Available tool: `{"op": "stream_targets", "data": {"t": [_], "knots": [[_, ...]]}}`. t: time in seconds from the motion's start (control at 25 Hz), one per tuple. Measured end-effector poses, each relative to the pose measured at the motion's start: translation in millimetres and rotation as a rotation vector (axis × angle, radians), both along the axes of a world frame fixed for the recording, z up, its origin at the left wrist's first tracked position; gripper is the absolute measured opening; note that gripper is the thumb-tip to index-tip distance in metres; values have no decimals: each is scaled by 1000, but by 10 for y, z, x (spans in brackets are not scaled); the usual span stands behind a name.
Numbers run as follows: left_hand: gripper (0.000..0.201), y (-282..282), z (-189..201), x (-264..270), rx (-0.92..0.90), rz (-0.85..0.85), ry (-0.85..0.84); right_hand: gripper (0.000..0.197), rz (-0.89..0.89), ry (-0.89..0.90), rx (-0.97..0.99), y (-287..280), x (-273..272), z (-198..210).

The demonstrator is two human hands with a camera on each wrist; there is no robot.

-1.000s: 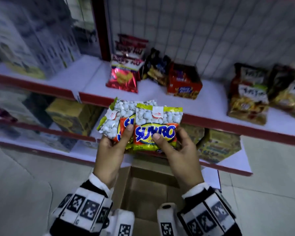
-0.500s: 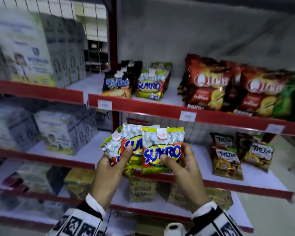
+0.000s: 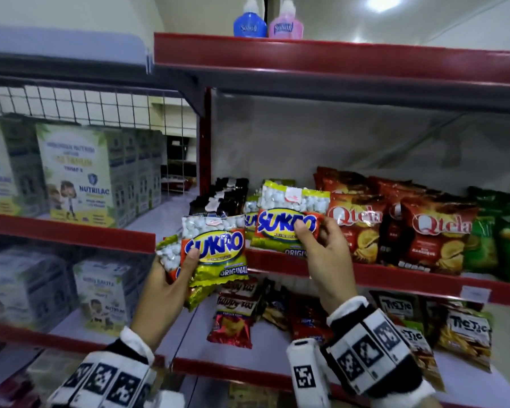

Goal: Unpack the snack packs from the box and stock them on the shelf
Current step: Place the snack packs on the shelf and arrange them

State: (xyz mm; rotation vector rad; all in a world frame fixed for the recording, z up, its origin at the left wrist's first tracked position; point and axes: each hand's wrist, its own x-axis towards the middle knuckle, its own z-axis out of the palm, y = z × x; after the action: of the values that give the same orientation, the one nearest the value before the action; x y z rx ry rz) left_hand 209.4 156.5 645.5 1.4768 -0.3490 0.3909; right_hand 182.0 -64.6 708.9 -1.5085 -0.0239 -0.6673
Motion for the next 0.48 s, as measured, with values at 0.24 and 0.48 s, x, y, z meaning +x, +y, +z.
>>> {"op": "stream_targets", "data": {"t": [0.24, 0.48], "knots": [[33, 155, 92, 251, -17, 77, 16, 38, -183, 122, -241, -176, 876, 5], [37, 184, 160, 672, -58, 3, 21, 47, -168, 340, -551, -66, 1343, -264]]}}
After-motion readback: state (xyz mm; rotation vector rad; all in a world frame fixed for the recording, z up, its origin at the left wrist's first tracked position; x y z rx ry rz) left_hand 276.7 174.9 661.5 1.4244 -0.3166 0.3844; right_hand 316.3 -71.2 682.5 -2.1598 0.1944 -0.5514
